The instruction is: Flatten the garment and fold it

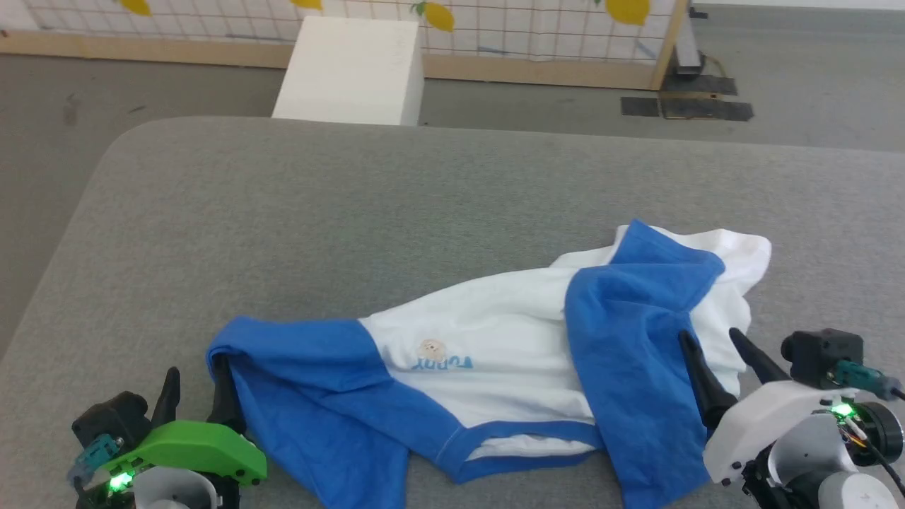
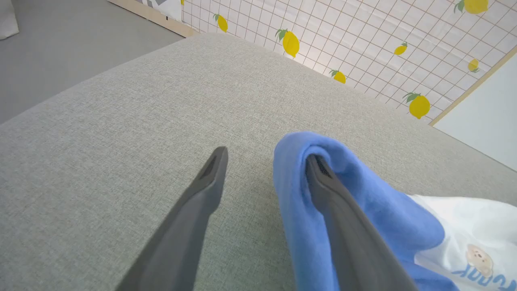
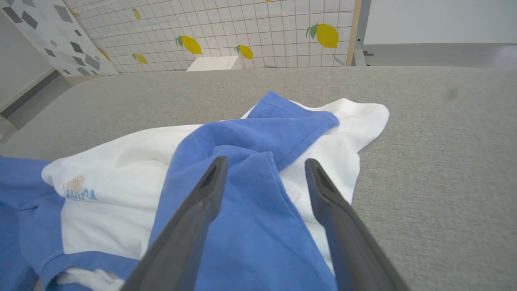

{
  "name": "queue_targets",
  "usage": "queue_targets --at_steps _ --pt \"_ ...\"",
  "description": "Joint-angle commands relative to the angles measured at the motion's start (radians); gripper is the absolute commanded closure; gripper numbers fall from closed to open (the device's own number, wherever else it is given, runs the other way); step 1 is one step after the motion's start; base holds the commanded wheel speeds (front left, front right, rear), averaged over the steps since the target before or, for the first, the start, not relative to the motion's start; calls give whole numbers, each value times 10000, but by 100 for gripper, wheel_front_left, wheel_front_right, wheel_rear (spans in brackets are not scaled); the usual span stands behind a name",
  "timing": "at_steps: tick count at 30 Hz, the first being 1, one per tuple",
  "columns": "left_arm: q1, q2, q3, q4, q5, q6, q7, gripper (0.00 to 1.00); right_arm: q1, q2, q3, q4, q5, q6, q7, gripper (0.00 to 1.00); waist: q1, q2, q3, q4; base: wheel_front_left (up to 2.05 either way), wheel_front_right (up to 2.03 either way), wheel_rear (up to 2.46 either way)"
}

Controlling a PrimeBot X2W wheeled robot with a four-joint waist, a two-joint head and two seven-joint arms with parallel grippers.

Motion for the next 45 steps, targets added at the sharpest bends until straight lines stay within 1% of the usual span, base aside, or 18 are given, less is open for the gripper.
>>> queue_targets --at_steps 1,4,6,8,11,12,13,14,17,21,26,29,34,36,40,43,44,45 --pt "15 -55 39 -19 216 -91 -190 0 -228 -13 -13 73 68 -13 329 0 0 0 120 335 0 0 0" --pt "-138 -216 127 -115 743 -278 -397 0 -601 -13 -206 354 87 -13 1079 0 0 0 249 578 0 0 0" --pt "-183 -389 287 -383 1286 -458 -438 0 -910 -13 -304 607 -168 -13 1619 0 0 0 319 757 0 0 0" --pt "-183 -661 541 -771 2044 -713 -445 0 -1251 -13 -326 921 -260 -13 2242 0 0 0 412 951 0 0 0" --pt "-1 -989 563 -735 2662 -1123 -448 0 -1606 -12 -450 1383 -584 -13 3132 0 0 0 497 1132 0 0 0" --pt "37 -1097 599 -681 2834 -1240 -448 0 -1707 -12 -482 1507 -652 -13 3444 7 0 0 517 1198 0 0 0" --pt "72 -1190 632 -628 2923 -1340 -449 0 -1777 -12 -477 1562 -679 -13 3629 58 0 0 527 1246 0 0 0" --pt "119 -1252 640 -528 3070 -1454 -449 0 -1841 -12 -489 1580 -722 -13 3772 100 0 0 533 1303 0 0 0" --pt "235 -1428 758 -301 3281 -1674 -450 0 -1950 -12 -549 1408 -642 -13 3781 100 0 0 513 1376 0 0 0" --pt "389 -1486 872 -53 3516 -1995 -450 0 -2355 -12 -1289 907 -518 -13 2782 100 0 0 442 1298 0 0 0" --pt "433 -1527 1054 -3 3752 -2270 -451 0 -3063 -12 -3190 556 -1182 -13 1526 100 0 0 296 1083 0 0 0" --pt "368 -1597 1099 -43 3890 -2375 -451 0 -3176 -12 -4386 514 -1583 -13 1166 100 0 0 234 956 0 0 0" --pt "278 -1761 1039 -41 4098 -2535 -451 0 -2459 -12 -6642 734 -1695 -13 887 100 0 0 92 713 0 0 0" --pt "286 -1793 1040 -13 4128 -2586 -451 0 -1955 -12 -7236 1031 -1544 -13 867 100 0 0 35 556 0 0 0" --pt "330 -1767 1067 39 4176 -2677 -451 0 -802 -12 -7692 1939 -1098 -13 1038 100 0 0 -40 158 0 0 0" --pt "369 -1710 1093 26 4202 -2730 -451 0 -259 -12 -7524 2389 -819 -13 1263 99 0 0 -111 -169 0 0 0" --pt "376 -1683 1071 43 4208 -2767 -451 0 -67 -12 -7380 2409 -732 -13 1345 52 0 0 -139 -263 0 0 0" --pt "374 -1659 1057 49 4220 -2781 -451 0 44 -12 -7308 2339 -670 -13 1339 0 0 0 -157 -344 0 0 0"
